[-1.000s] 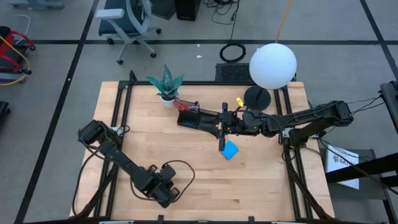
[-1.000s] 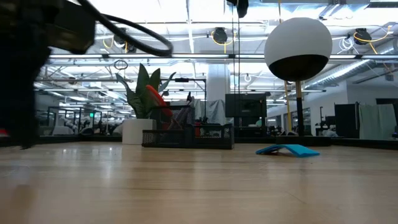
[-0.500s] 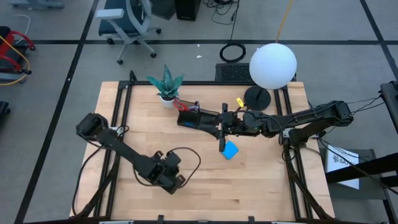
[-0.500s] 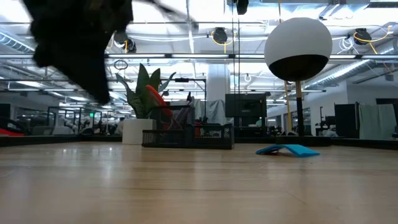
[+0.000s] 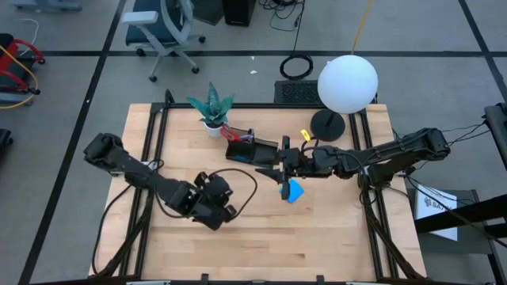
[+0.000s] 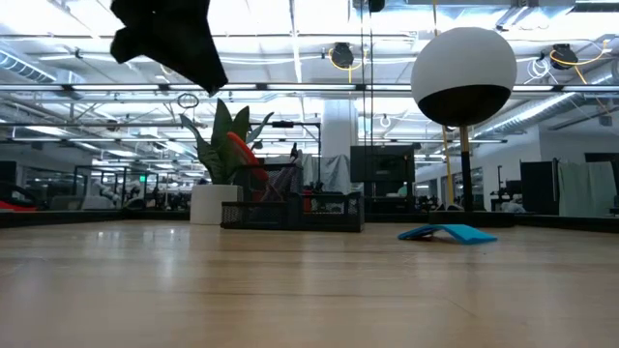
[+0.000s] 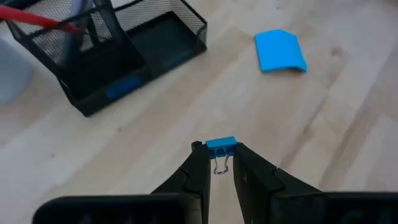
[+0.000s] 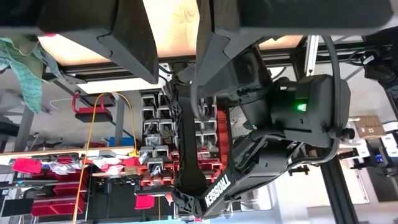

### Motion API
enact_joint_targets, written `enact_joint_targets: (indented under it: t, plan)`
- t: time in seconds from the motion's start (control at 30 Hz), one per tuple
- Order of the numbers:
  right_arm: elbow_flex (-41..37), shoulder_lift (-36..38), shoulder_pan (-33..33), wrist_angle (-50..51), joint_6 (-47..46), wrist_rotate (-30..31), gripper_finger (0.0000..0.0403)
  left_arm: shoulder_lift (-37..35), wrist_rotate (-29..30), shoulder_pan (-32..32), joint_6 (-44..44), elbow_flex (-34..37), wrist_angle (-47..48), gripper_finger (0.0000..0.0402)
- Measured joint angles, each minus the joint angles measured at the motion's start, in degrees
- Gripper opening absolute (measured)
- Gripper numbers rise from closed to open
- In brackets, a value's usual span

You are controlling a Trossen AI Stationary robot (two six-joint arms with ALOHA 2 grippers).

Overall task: Pick and place office supplies into organizer
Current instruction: Put the blue paper clip into the black desk organizer

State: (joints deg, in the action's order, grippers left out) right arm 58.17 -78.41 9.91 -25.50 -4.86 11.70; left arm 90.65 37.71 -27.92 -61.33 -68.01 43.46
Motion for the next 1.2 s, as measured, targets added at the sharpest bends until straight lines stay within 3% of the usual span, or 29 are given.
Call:
enact_joint_targets:
  t: [0.37,0.77,1.2]
  plan:
    - [0.0,0.0,0.71,1.61,-2.53,0.02,0.01,0.02,1.22,5.49,7.42,0.46,1.11,0.0058]
    - [0.0,0.0,8.41,0.74,3.49,0.0,0.01,0.02,1.37,12.48,15.82,1.89,0.87,0.0058]
    - [0.0,1.1,11.66,0.52,4.52,0.13,0.01,0.04,-5.39,22.22,27.62,8.55,-11.67,0.0058]
